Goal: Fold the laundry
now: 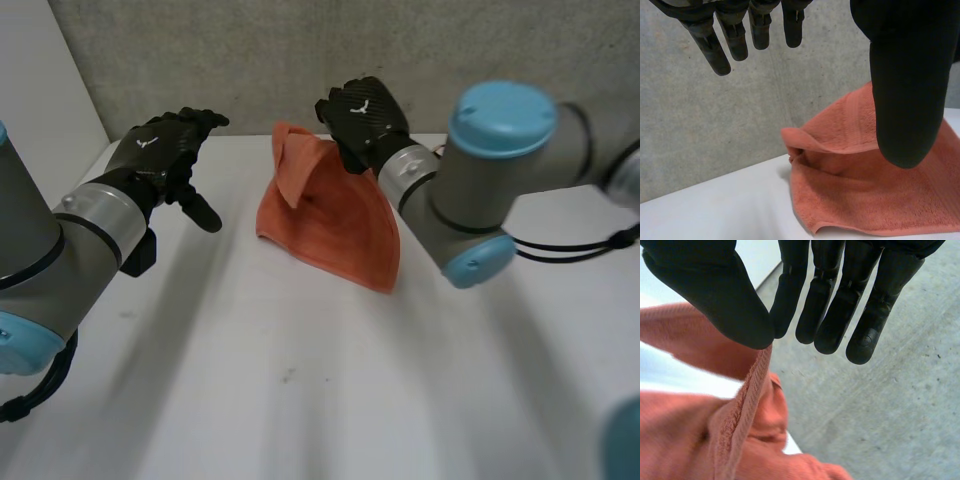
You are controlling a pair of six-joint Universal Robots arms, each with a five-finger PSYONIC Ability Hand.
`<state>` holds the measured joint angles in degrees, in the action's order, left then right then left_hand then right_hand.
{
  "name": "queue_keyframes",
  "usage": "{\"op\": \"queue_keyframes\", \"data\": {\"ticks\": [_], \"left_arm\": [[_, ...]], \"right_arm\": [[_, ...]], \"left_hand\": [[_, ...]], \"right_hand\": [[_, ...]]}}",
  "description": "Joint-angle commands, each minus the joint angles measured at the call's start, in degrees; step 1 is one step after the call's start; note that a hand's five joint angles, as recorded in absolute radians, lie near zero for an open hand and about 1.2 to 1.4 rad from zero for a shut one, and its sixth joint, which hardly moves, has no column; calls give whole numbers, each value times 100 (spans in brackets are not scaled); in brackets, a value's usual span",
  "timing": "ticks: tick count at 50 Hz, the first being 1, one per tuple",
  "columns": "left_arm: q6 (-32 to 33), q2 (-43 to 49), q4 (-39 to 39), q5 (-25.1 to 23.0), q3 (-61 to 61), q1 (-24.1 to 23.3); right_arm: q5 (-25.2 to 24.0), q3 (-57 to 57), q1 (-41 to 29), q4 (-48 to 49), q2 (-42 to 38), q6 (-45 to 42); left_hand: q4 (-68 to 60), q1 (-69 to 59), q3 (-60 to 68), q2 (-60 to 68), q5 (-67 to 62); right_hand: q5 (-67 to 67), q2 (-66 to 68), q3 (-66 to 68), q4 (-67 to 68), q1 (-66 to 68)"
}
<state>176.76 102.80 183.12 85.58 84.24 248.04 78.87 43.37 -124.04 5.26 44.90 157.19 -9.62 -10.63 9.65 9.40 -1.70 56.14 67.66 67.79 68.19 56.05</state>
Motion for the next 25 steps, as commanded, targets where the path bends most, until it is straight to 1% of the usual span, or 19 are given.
{"op": "queue_keyframes", "data": {"ticks": [1,2,3,5,6,8,9,10,11,13,14,16,19,20,21,22,23,24,25], "left_arm": [[-19,-181,4,-6,57,-19],[-45,-208,4,3,57,-10],[-46,-208,4,3,57,-10],[-63,-234,4,20,57,-19],[-63,-234,4,20,57,-19],[-63,-278,4,29,75,-19],[-72,-339,4,29,92,-28],[-81,-375,4,29,136,-28],[-81,-375,4,29,136,-28],[-72,-392,48,3,241,-28],[-72,-392,48,3,242,-28],[-72,-357,110,3,277,-28],[-46,-269,197,29,321,-45],[-37,-226,206,12,355,-63],[-37,-191,215,11,365,-63],[-37,-190,215,11,365,-63],[-28,-156,215,11,365,-63],[-28,-146,215,11,356,-54],[-28,-146,215,11,356,-54]], "right_arm": [[-302,1824,46,45,1847,910],[-346,2050,55,28,2108,997],[-346,2052,55,28,2111,998],[-381,2455,90,-33,2662,1086],[-381,2456,90,-34,2665,1086],[-399,2902,91,-182,3504,1191],[-399,2905,90,-183,3508,1191],[-433,3122,90,-305,3883,1209],[-434,3124,90,-306,3886,1209],[-574,3501,99,-603,4420,1174],[-574,3502,99,-605,4422,1174],[-671,3791,230,-806,4772,1218],[-689,3915,416,-851,4818,1218],[-715,4029,624,-860,4818,1218],[-698,4117,766,-851,4748,1209],[-698,4118,767,-851,4748,1209],[-671,4179,854,-808,4487,1218],[-654,4110,872,-746,3979,1192],[-654,4109,873,-746,3974,1191]], "left_hand": [[-38,63,35,60,170],[-38,63,35,60,170],[-38,63,35,60,170],[-38,63,35,60,170],[-38,63,35,60,170],[-38,63,35,60,170],[-38,63,35,60,170],[-38,63,35,60,170],[-38,63,35,60,170],[-38,63,35,60,170],[-38,63,35,60,170],[-38,63,35,60,170],[-38,63,35,60,170],[-38,63,35,60,170],[-38,63,35,60,170],[-38,63,35,60,170],[-38,63,35,60,170],[-38,63,35,60,170],[-38,63,35,60,170]], "right_hand": [[1386,1234,1221,1181,2395],[1386,1234,1221,1181,2395],[1386,1234,1221,1181,2395],[1386,1234,1221,1181,2395],[1386,1234,1221,1181,2395],[1386,1234,1221,1181,2395],[1386,1234,1221,1181,2395],[1386,1234,1221,1181,2395],[1386,1234,1221,1181,2395],[1386,1234,1221,1181,2395],[1386,1234,1221,1181,2395],[1386,1234,1221,1181,2395],[1386,1234,1221,1181,2395],[626,474,461,421,1634],[-1630,-1782,-1795,-1835,-621],[-1652,-1804,-1818,-1857,-644],[-2568,-2721,-2734,-2774,-1560],[-3177,-3329,-3342,-3382,-2169],[-3183,-3335,-3349,-3388,-2175]]}}
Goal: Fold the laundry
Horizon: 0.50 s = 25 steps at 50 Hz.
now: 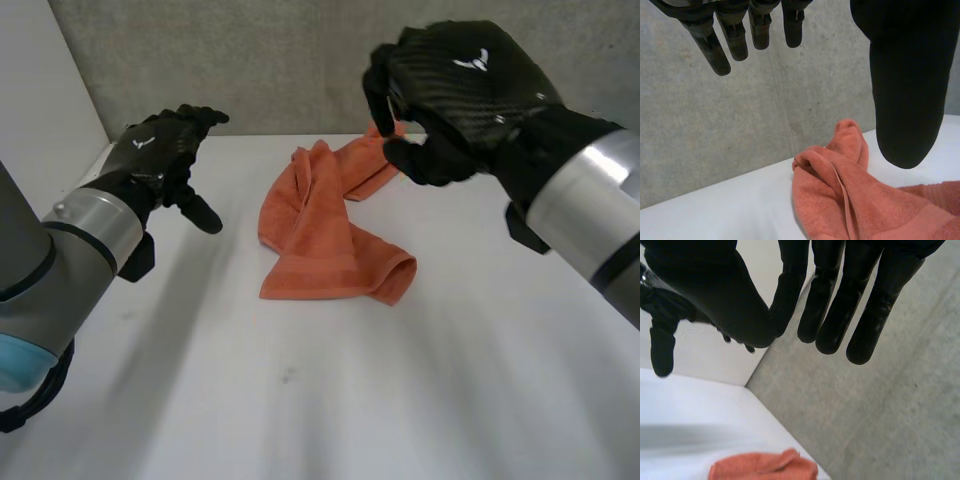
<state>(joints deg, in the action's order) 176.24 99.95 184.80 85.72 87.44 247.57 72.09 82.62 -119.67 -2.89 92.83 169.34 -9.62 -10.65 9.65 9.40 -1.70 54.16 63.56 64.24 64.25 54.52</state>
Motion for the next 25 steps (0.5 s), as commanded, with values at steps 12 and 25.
{"op": "queue_keyframes", "data": {"ticks": [12,25], "left_arm": [[59,148,65,-11,133,-7],[59,218,153,-20,343,55]], "right_arm": [[639,-1975,-135,333,-4024,11],[481,-4392,-531,280,-6160,-707]], "left_hand": [[-38,65,35,60,170],[-38,65,35,60,170]], "right_hand": [[-4363,-4303,-4371,-4372,-3399],[-4432,-4372,-4440,-4441,-3468]]}}
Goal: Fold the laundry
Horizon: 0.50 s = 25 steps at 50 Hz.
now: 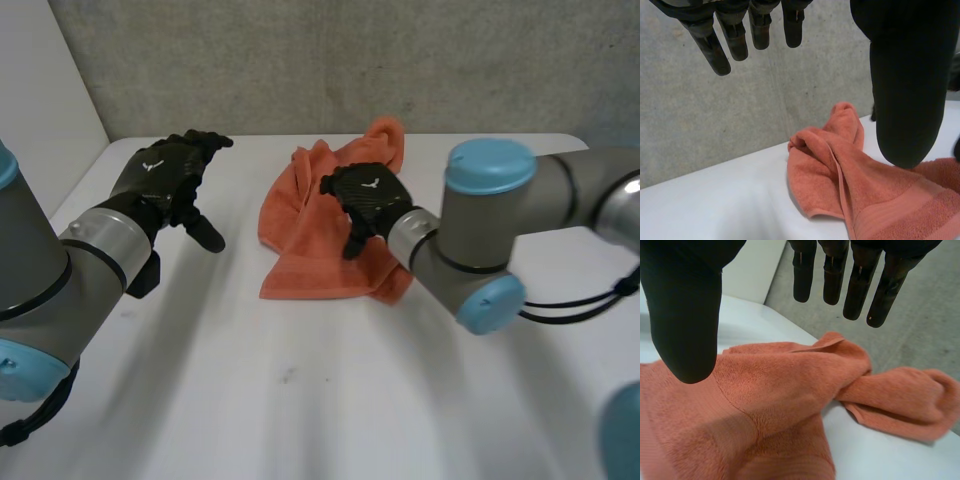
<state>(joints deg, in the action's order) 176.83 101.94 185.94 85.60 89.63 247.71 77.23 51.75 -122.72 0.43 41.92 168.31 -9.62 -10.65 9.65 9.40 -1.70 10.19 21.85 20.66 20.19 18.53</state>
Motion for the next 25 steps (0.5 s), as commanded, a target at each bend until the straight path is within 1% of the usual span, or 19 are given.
{"op": "queue_keyframes", "data": {"ticks": [1,2,4,5,7,8,10,16,18,19,20,21,22,23,24,25], "left_arm": [[0,28,48,-8,143,40],[0,28,48,-8,143,40],[0,28,74,-8,178,49],[0,28,74,-8,178,49],[0,28,74,-17,230,58],[0,28,74,-17,231,58],[0,28,83,-26,292,67],[0,28,92,-26,345,93],[0,28,109,-26,336,93],[0,28,109,-26,336,93],[0,28,109,-34,336,93],[0,36,109,-34,336,84],[0,36,109,-34,336,84],[0,36,109,-34,336,84],[0,36,109,-34,336,84],[0,36,109,-34,336,93]], "right_arm": [[-15,-1612,-252,-87,-1307,-894],[-15,-1615,-252,-87,-1310,-897],[12,-2228,-270,-236,-1799,-1430],[12,-2231,-270,-237,-1802,-1433],[12,-2817,-331,-481,-2231,-1774],[12,-2820,-331,-483,-2233,-1776],[-23,-3187,-349,-675,-2486,-1977],[-23,-3312,-349,-694,-2593,-2294],[-50,-3303,-349,-694,-2636,-2504],[-50,-3303,-349,-694,-2637,-2505],[-58,-3312,-349,-711,-2663,-2549],[-85,-3303,-349,-729,-2681,-2575],[-85,-3303,-349,-729,-2681,-2575],[-111,-3286,-349,-729,-2681,-2601],[-111,-3285,-349,-729,-2681,-2602],[-129,-3268,-349,-720,-2672,-2637]], "left_hand": [[-38,65,35,60,170],[-38,65,35,60,170],[-38,65,35,60,170],[-38,65,35,60,170],[-38,65,35,60,170],[-38,65,35,60,170],[-38,65,35,60,170],[-38,65,35,60,170],[-38,65,35,60,170],[-38,65,35,60,170],[-38,65,35,60,170],[-38,65,35,60,170],[-38,65,35,60,170],[-38,65,35,60,170],[-38,65,35,60,170],[-38,65,35,60,170]], "right_hand": [[-18,-184,-66,-18,148],[-18,-184,-66,-18,148],[-18,-184,-66,-18,148],[-18,-184,-66,-18,148],[-1,-167,-49,-1,164],[-1,-167,-49,-1,165],[-1,-167,-49,-1,165],[268,102,220,268,434],[1004,838,957,1004,1170],[1008,842,960,1008,1174],[1475,1309,1427,1474,1640],[2379,2213,2331,2378,2544],[2388,2222,2340,2387,2553],[3837,3671,3789,3836,4002],[3851,3685,3803,3851,4016],[5960,5794,5912,5960,6126]]}}
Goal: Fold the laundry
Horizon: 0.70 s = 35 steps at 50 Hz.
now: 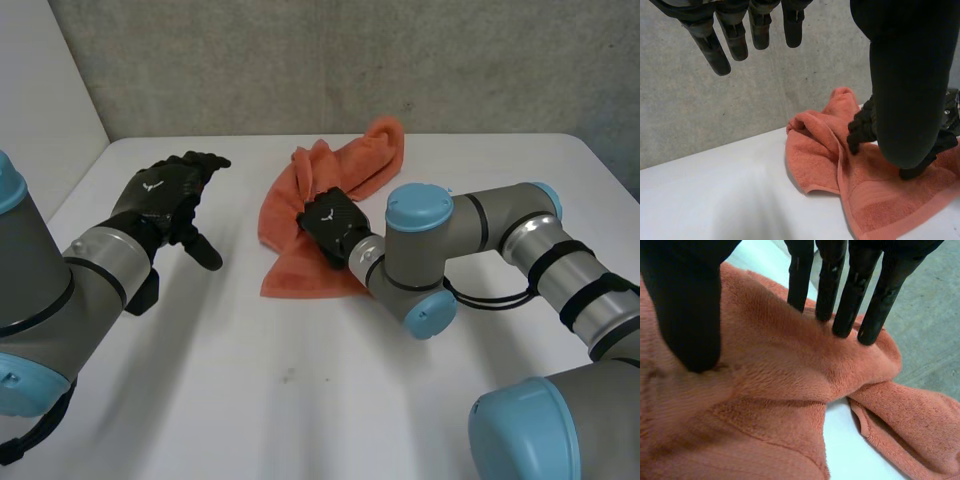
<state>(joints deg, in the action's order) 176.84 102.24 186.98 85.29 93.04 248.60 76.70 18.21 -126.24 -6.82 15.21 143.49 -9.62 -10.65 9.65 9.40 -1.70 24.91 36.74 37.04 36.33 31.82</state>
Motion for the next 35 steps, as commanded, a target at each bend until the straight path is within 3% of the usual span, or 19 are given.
{"op": "queue_keyframes", "data": {"ticks": [1,10,15,18,20,26,29,31,35], "left_arm": [[0,6,5,-4,-5,4],[0,-3,5,-4,-49,31],[9,41,111,-4,-137,31],[44,252,418,5,-269,31],[105,593,690,-21,-453,22],[193,1184,761,-74,-770,-4],[237,1509,840,-311,-902,-48],[377,1876,998,-635,-1085,-75],[649,2289,1182,-759,-1349,-92]], "right_arm": [[-42,112,-6,40,78,-207],[55,1018,-50,216,1582,91],[-59,2578,-23,383,3098,706],[-76,3048,-6,374,3506,751],[-164,3879,3,374,4250,742],[-437,5034,3,365,5044,830],[-621,5782,12,356,5616,874],[-761,6411,90,409,6421,874],[-718,6784,311,479,6776,909]], "left_hand": [[-38,65,35,60,170],[-38,65,35,60,170],[-38,65,35,60,170],[-60,43,56,81,149],[-110,-7,106,131,99],[-127,-24,123,148,82],[-127,-24,123,148,82],[-127,-24,123,148,82],[-144,-41,140,165,65]], "right_hand": [[4509,4326,4296,4367,4818],[4509,4326,4296,4367,4818],[4509,4326,4296,4367,4818],[4509,4326,4296,4367,4818],[4509,4326,4296,4367,4818],[4509,4326,4296,4367,4818],[4509,4326,4296,4367,4818],[4509,4326,4296,4367,4818],[4509,4326,4296,4367,4818]]}}
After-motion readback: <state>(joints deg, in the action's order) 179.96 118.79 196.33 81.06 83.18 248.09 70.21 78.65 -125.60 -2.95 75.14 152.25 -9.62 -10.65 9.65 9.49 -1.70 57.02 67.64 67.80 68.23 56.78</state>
